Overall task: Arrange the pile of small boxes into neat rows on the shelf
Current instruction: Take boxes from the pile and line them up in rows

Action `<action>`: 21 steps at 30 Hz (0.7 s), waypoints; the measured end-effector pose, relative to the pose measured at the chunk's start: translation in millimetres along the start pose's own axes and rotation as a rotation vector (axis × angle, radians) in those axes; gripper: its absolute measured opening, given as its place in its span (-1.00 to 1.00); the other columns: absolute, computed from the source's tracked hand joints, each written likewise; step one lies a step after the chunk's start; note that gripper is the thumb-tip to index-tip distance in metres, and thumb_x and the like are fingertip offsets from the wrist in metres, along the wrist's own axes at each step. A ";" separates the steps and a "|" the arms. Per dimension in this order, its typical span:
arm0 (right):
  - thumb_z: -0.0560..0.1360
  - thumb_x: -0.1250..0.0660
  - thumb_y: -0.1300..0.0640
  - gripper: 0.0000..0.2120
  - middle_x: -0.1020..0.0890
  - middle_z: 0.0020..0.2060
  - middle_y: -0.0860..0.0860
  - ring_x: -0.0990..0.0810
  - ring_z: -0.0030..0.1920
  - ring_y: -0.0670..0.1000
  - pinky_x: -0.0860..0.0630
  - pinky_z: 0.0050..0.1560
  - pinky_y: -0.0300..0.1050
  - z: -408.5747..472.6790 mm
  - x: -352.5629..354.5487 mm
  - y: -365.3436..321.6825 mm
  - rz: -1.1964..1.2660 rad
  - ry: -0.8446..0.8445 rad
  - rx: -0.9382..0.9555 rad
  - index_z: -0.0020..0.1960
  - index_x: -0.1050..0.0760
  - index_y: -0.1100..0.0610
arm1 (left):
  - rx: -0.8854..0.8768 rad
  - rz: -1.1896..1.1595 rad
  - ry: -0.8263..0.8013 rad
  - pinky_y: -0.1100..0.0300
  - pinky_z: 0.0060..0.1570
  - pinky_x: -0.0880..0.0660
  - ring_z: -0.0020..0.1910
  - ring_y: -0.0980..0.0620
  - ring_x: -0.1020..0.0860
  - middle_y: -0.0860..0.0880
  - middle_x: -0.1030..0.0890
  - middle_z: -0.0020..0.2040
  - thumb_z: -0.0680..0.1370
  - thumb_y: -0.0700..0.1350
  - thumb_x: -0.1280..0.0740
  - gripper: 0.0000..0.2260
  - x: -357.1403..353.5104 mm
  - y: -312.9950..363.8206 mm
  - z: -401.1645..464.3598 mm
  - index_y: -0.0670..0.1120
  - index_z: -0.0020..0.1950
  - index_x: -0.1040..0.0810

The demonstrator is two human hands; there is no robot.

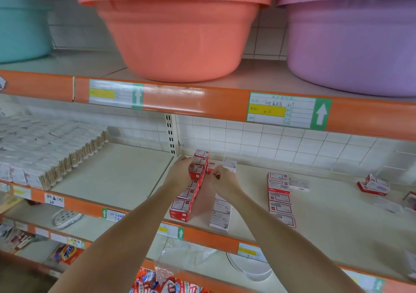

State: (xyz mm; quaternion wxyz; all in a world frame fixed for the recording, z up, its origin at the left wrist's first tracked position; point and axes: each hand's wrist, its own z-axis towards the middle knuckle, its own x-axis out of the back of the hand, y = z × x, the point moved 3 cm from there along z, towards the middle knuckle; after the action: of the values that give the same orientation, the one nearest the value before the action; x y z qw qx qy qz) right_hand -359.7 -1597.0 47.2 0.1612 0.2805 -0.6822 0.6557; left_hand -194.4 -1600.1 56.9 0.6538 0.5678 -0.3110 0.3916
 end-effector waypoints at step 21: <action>0.59 -0.24 0.08 -0.61 -0.40 0.34 0.03 -0.39 0.34 0.09 -0.42 0.29 -0.01 -25.0 66.9 69.3 -0.360 0.224 -0.023 0.41 -0.37 0.08 | -0.390 0.225 -0.267 -0.06 0.23 -0.46 0.34 -0.12 -0.43 -0.09 -0.47 0.38 0.58 0.06 -0.28 -0.50 -64.0 87.3 6.0 -0.07 0.49 -0.31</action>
State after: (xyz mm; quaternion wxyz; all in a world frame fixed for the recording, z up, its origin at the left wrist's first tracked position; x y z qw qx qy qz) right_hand -457.5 -1585.0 33.0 0.3538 0.3213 -0.6063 0.6356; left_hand -301.6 -1612.0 47.0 0.6563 0.4396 -0.5254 0.3163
